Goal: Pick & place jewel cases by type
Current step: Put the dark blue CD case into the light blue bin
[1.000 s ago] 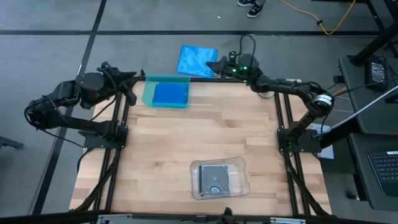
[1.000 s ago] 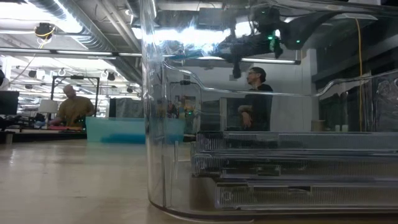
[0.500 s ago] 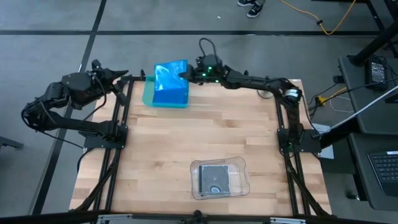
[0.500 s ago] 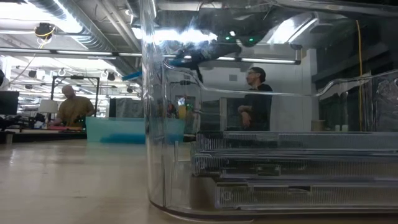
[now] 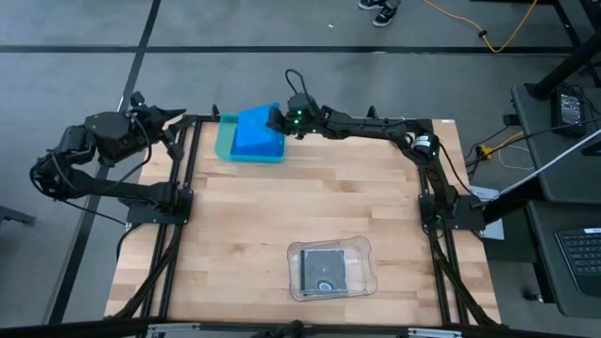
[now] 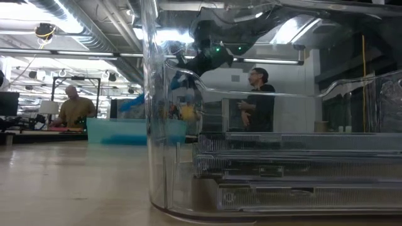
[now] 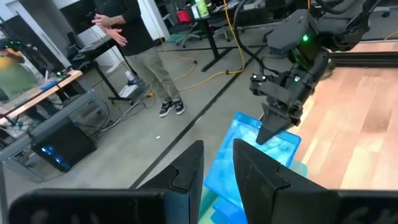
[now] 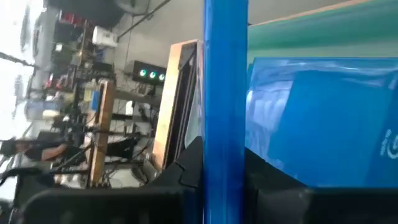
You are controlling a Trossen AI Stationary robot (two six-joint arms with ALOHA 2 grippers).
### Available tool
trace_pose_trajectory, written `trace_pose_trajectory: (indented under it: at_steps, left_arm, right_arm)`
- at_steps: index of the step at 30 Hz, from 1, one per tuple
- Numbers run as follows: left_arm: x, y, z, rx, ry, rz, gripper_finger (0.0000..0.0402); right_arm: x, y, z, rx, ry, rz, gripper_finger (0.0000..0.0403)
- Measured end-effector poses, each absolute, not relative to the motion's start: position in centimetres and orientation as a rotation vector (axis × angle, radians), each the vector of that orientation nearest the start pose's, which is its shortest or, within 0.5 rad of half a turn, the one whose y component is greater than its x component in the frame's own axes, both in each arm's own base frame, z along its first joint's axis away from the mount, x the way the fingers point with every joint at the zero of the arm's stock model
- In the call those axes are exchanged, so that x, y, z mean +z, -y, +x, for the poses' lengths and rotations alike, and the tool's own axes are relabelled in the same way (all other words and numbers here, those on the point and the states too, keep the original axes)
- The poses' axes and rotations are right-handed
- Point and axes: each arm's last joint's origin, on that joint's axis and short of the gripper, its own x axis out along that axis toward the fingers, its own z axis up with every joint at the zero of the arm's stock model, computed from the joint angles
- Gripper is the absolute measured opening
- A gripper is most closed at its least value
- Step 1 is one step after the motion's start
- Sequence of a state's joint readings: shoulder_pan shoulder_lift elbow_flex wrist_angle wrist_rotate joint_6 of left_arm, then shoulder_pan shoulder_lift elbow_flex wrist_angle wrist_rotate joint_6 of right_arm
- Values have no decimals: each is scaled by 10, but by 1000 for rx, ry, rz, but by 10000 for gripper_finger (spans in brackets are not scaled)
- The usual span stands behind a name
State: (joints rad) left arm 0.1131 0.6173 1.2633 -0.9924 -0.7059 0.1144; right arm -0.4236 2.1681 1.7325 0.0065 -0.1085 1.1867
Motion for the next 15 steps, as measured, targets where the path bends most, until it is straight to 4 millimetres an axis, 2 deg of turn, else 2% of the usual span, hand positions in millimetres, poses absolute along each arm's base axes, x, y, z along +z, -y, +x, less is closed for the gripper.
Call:
trace_pose_trajectory:
  at_steps: [5,15]
  left_arm:
    - [421,-24,44,786,-393,239,81]
    - [421,-24,44,778,-409,279,79]
  right_arm:
    - [225,201,458,-645,-220,1250,48]
    - [216,203,461,-675,-197,1287,48]
